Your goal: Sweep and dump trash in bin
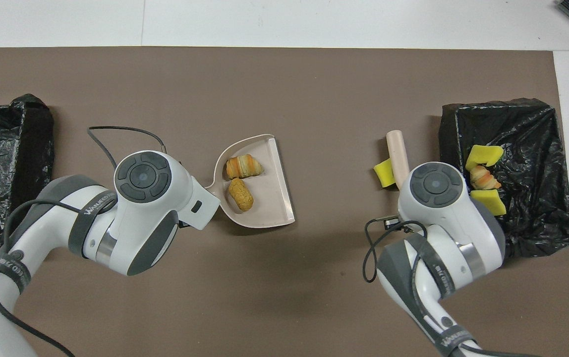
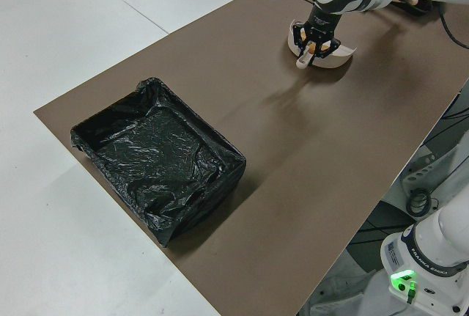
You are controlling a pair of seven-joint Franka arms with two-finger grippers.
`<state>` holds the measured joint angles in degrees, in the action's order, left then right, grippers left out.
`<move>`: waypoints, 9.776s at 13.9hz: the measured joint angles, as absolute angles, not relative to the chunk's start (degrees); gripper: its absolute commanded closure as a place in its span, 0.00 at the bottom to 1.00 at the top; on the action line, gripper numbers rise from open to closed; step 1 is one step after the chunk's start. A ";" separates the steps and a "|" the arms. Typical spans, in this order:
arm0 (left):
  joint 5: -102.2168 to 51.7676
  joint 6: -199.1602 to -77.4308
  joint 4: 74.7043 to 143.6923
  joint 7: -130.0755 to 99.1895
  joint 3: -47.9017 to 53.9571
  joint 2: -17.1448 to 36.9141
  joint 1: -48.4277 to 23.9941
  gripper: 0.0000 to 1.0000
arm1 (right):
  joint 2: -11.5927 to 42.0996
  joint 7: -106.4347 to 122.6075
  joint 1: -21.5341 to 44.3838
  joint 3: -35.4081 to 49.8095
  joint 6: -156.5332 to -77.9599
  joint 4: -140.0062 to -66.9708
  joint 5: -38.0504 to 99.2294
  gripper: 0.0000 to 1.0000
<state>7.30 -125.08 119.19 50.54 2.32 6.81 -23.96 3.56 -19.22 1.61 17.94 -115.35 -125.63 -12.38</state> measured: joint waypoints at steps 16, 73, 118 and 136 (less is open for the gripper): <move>7.89 -124.75 122.78 48.09 2.31 4.34 -27.42 1.00 | 1.27 -34.36 23.09 18.42 -116.28 -122.79 20.79 1.00; 47.73 -116.84 89.30 99.81 1.90 14.06 23.29 1.00 | 5.25 -56.83 36.29 17.73 -127.20 -120.14 9.00 0.00; -0.81 -125.29 107.67 -39.34 3.41 15.30 -31.14 1.00 | 1.11 -17.03 -0.31 9.43 -84.50 -83.95 -2.56 0.00; -0.93 -123.08 101.87 -17.11 0.96 13.60 -19.49 0.00 | 1.33 -11.06 0.04 7.24 -84.46 -83.92 -0.32 0.00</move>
<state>-0.93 -123.08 101.87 -17.11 0.96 13.60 -19.49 1.33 -11.06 0.04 7.24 -84.46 -83.92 -0.32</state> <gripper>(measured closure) 0.000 0.000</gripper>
